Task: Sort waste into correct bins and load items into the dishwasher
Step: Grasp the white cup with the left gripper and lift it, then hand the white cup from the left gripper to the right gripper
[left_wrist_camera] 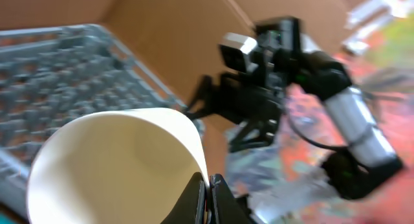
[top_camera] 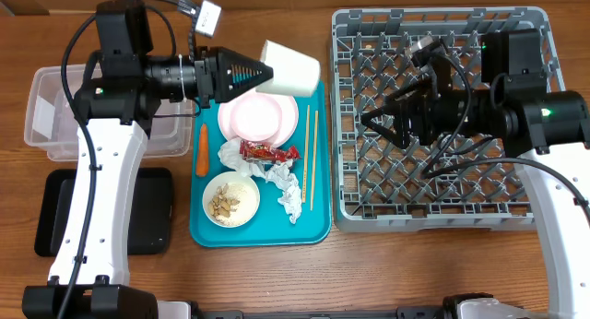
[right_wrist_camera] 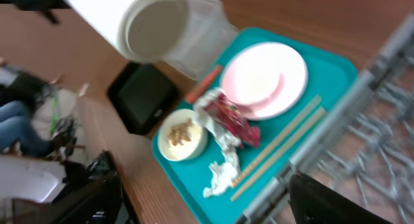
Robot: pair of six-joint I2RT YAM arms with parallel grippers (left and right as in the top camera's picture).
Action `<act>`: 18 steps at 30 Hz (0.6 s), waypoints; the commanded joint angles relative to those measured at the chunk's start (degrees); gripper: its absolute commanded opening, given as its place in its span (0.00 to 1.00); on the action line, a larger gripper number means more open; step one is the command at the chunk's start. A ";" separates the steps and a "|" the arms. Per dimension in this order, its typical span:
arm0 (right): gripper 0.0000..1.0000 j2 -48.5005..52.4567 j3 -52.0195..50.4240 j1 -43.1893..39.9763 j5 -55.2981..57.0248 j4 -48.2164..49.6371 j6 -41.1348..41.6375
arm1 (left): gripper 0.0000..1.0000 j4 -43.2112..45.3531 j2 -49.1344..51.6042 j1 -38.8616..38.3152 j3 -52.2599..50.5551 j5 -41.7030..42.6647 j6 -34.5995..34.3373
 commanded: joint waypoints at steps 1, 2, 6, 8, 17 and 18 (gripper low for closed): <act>0.85 1.66 1.18 0.28 -8.15 1.20 -4.96 | 0.04 0.92 0.42 -0.76 1.11 8.13 -0.74; 0.85 2.21 1.18 0.28 -9.16 1.49 -4.96 | 0.04 1.11 0.42 -1.01 1.11 8.11 -0.72; 0.85 4.13 1.18 0.28 -14.82 2.36 -6.73 | 0.04 1.49 0.42 -2.43 1.11 6.54 -0.74; 0.85 4.92 1.18 0.31 -17.51 2.58 -8.66 | 0.04 1.49 0.44 -3.28 1.11 5.40 -0.72; 0.85 7.30 1.18 1.40 -24.59 8.74 -9.90 | 0.04 1.49 0.46 -5.46 1.11 4.22 -0.72; 0.85 7.30 1.18 1.62 -24.72 9.31 -9.90 | 0.04 1.49 0.46 -5.49 1.11 4.15 -0.70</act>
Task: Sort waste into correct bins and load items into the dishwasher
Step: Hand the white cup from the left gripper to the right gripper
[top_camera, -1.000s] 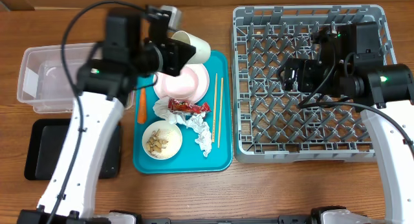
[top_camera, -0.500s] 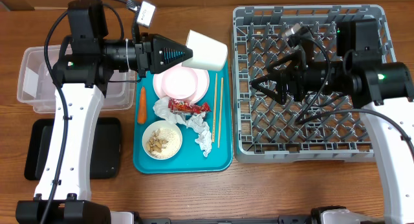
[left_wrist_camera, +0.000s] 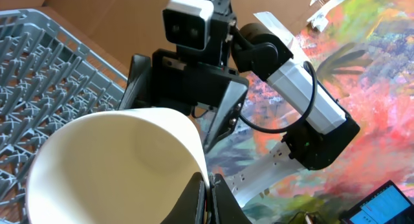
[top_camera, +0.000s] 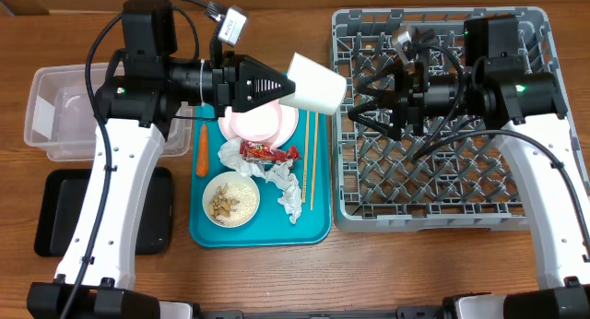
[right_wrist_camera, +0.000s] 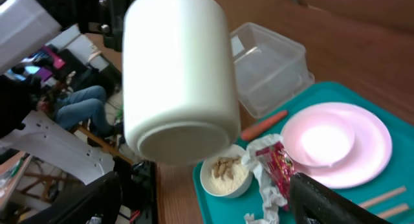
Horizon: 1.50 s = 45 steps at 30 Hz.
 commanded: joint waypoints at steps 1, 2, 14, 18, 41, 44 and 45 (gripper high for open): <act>0.85 0.42 1.18 1.07 -4.24 1.64 -1.14 | 0.04 0.24 0.46 -0.42 1.11 -0.24 -0.72; 0.85 0.42 1.18 1.42 -4.24 2.05 -1.11 | 0.04 0.24 0.46 -0.39 1.11 -0.35 -0.55; 0.86 0.42 1.18 6.29 -4.22 6.08 -1.09 | 0.04 0.22 0.46 -0.42 1.11 -0.33 0.13; 1.00 0.42 1.18 7.45 -3.54 7.78 -1.09 | 0.04 0.20 0.46 -0.42 1.09 -0.28 0.11; 0.87 0.42 1.18 7.67 -0.59 10.95 -0.15 | 0.04 0.20 0.46 -0.42 1.09 -0.33 0.33; 0.76 0.42 1.18 7.67 -0.57 11.74 1.05 | 0.04 0.20 0.46 -0.42 1.09 -0.31 0.33; 0.68 0.42 1.18 7.67 -0.57 11.74 1.05 | 0.04 0.20 0.46 -0.42 1.09 -0.33 0.33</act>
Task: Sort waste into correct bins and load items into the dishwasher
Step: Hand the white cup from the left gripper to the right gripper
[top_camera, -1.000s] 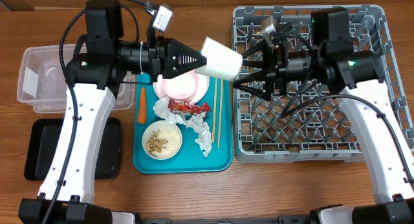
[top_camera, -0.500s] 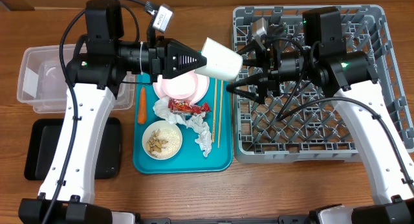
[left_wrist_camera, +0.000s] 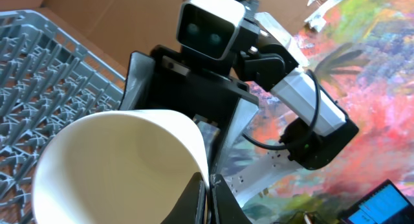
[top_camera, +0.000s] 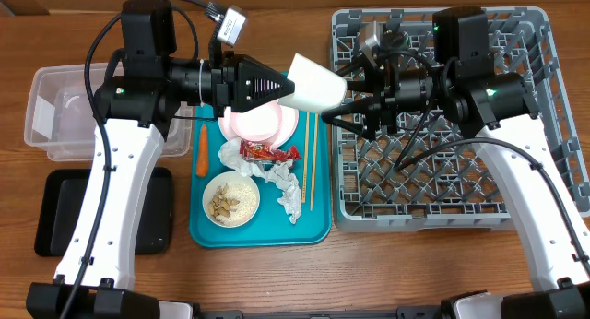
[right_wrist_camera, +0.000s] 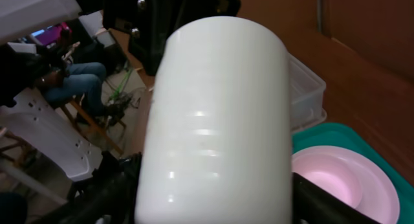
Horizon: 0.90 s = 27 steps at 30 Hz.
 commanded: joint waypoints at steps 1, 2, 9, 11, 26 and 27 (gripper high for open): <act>0.63 0.07 1.18 0.66 -2.19 0.55 0.72 | 0.04 0.17 0.46 -0.37 1.09 -0.83 0.31; 0.59 0.07 1.18 0.66 -2.19 0.55 0.72 | 0.04 0.17 0.46 -0.37 1.09 -0.83 0.31; 0.56 0.07 1.18 0.66 -2.14 0.81 0.72 | 0.04 0.15 0.46 -0.37 1.07 -0.87 0.33; 0.56 0.07 1.18 0.63 -2.16 1.07 0.74 | 0.04 -0.07 0.46 -0.37 1.07 -1.36 0.31; 0.51 0.07 1.18 -0.44 -2.12 5.35 6.82 | 0.28 -9.86 0.46 -0.28 1.07 -9.46 3.93; 0.51 0.07 1.18 -0.44 -2.12 5.35 6.82 | 0.31 -9.31 0.46 -0.28 1.07 -9.44 3.93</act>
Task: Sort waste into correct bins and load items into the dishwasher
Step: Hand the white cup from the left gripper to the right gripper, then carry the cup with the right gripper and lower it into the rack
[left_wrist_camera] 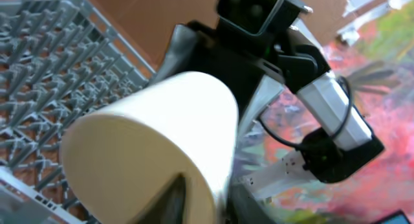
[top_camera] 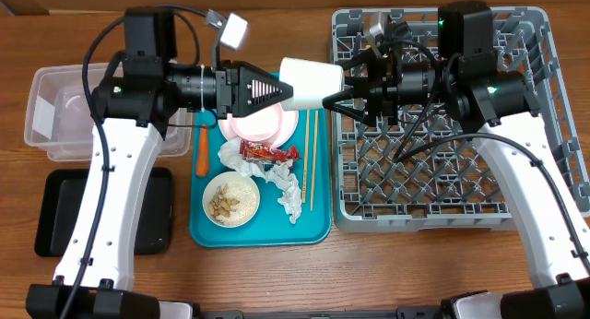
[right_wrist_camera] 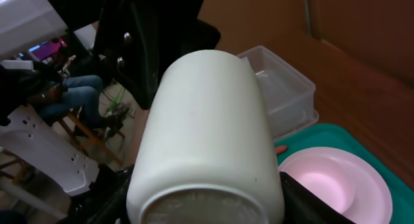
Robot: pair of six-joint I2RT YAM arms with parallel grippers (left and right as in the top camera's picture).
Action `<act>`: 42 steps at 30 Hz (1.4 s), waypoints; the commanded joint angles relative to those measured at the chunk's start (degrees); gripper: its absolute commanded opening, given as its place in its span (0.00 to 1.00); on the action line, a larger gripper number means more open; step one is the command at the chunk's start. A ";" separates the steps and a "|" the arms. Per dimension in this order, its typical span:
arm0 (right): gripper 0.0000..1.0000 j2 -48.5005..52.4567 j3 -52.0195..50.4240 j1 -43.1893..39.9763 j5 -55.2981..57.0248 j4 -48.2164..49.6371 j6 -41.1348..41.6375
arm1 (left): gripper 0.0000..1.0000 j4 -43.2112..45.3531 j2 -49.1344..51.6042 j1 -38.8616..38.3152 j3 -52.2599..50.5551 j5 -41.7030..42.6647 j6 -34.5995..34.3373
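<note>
A white cup (top_camera: 311, 82) lies on its side in the air between the teal tray (top_camera: 313, 229) and the grey dish rack (top_camera: 433, 219). My right gripper (top_camera: 334, 93) is shut on its base end, and its fingers flank the cup (right_wrist_camera: 207, 140) in the right wrist view. At the rim end, my left gripper (top_camera: 277, 87) has its fingers spread and looks open. The left wrist view is blurred and shows the cup's outside (left_wrist_camera: 155, 140).
On the teal tray are a pink plate (top_camera: 263, 121), a carrot (top_camera: 201, 146), a red wrapper (top_camera: 267, 151), crumpled tissue (top_camera: 288, 192), a bowl of scraps (top_camera: 230, 199) and chopsticks (top_camera: 311, 158). A clear bin (top_camera: 55, 112) and a black tray (top_camera: 55, 213) sit at the left.
My right gripper has shut on the cup's base. The left fingers, pinched on the rim before, now stand apart. The cup has levelled out, from tilted to horizontal.
My left gripper first held the cup by its rim above the plate, with the right gripper open over the rack. The cup then hung nearer the rack as the right gripper faced it, then surrounded its base. Now the right holds it and the left looks open.
</note>
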 commanded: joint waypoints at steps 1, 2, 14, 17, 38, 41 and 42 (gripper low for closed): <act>0.51 -0.52 1.18 0.46 -2.23 0.52 0.68 | 0.39 0.85 0.44 -0.39 0.15 -2.75 0.96; 0.51 -0.52 1.18 0.46 -2.10 0.52 0.68 | 0.47 1.36 0.44 -0.39 0.15 -2.78 0.96; 0.45 -0.52 1.18 -1.57 15.39 0.35 9.88 | 0.60 3.34 0.44 1.49 0.17 -3.23 0.96; 0.43 -0.52 1.20 -3.45 20.04 -1.01 13.35 | 0.57 2.86 0.44 1.84 0.15 -3.82 0.96; 0.40 -0.70 6.14 -10.10 64.74 -37.70 30.91 | 0.59 -14.32 0.44 1.77 0.15 -35.23 1.01; 0.38 -0.70 6.14 -10.10 66.23 -40.72 32.02 | 0.60 -15.08 0.44 1.77 0.15 -36.61 0.98; 0.38 -0.70 6.14 -10.10 67.10 -41.59 32.39 | 0.60 -15.28 0.44 1.73 0.15 -36.72 1.01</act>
